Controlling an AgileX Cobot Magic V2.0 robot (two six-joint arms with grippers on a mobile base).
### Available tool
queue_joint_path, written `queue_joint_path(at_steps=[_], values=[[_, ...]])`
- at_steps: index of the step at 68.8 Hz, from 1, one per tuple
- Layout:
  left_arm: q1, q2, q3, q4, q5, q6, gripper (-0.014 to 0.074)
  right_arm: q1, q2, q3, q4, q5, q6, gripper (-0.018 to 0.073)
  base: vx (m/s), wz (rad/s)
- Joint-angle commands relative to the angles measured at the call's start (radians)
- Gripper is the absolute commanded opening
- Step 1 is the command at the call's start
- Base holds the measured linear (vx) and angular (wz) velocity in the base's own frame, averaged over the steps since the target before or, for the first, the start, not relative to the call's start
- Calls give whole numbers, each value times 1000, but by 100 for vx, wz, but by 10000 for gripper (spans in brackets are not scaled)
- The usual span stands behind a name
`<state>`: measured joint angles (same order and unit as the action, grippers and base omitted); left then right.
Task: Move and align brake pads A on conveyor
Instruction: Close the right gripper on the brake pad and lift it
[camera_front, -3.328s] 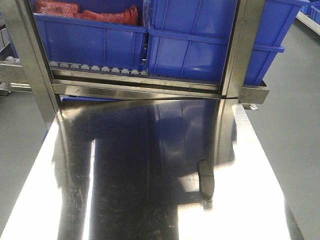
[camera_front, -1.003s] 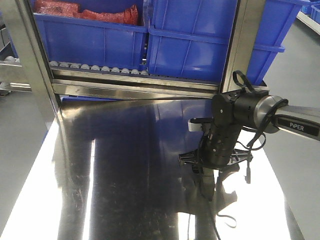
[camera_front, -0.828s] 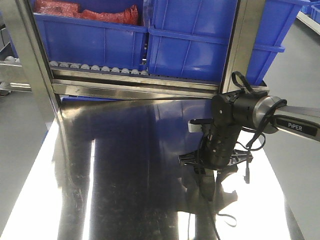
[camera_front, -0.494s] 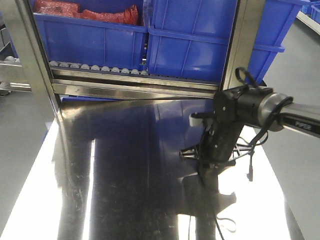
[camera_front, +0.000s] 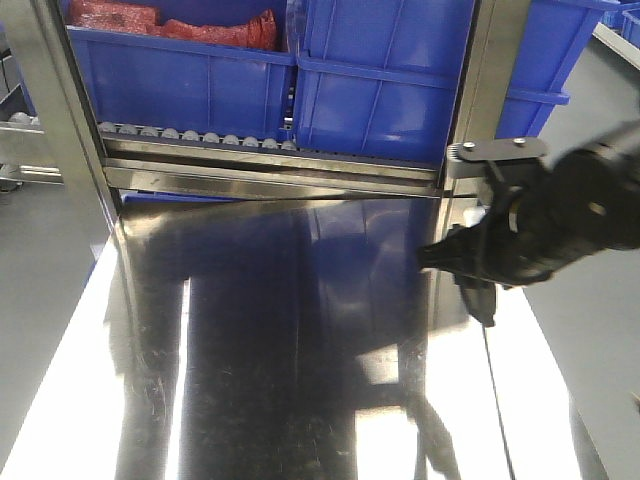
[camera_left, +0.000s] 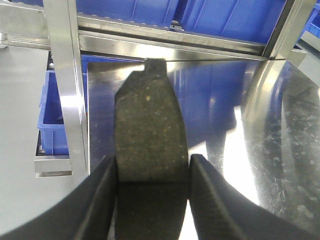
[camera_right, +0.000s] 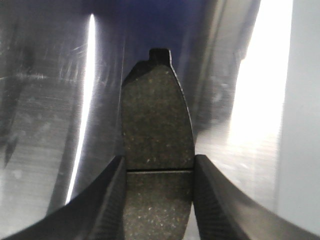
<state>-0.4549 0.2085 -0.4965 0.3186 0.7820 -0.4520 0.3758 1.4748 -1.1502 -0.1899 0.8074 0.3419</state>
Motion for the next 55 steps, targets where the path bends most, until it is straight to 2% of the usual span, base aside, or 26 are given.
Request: queue_joint_path(at_steps=[1, 11, 41, 55], values=[[-4, 12, -26, 19, -87, 0, -6, -7, -149, 60, -68, -109, 25, -7, 0, 0], [-4, 12, -26, 19, -87, 0, -6, -7, -333, 188, -97, -173, 33, -7, 0, 0], [-4, 12, -26, 19, -87, 0, -6, -7, -805, 450, -97, -287, 30, -7, 0, 0], [-4, 12, -26, 19, -87, 0, -6, -7, -1004, 584, -97, -381, -9, -7, 0, 0]])
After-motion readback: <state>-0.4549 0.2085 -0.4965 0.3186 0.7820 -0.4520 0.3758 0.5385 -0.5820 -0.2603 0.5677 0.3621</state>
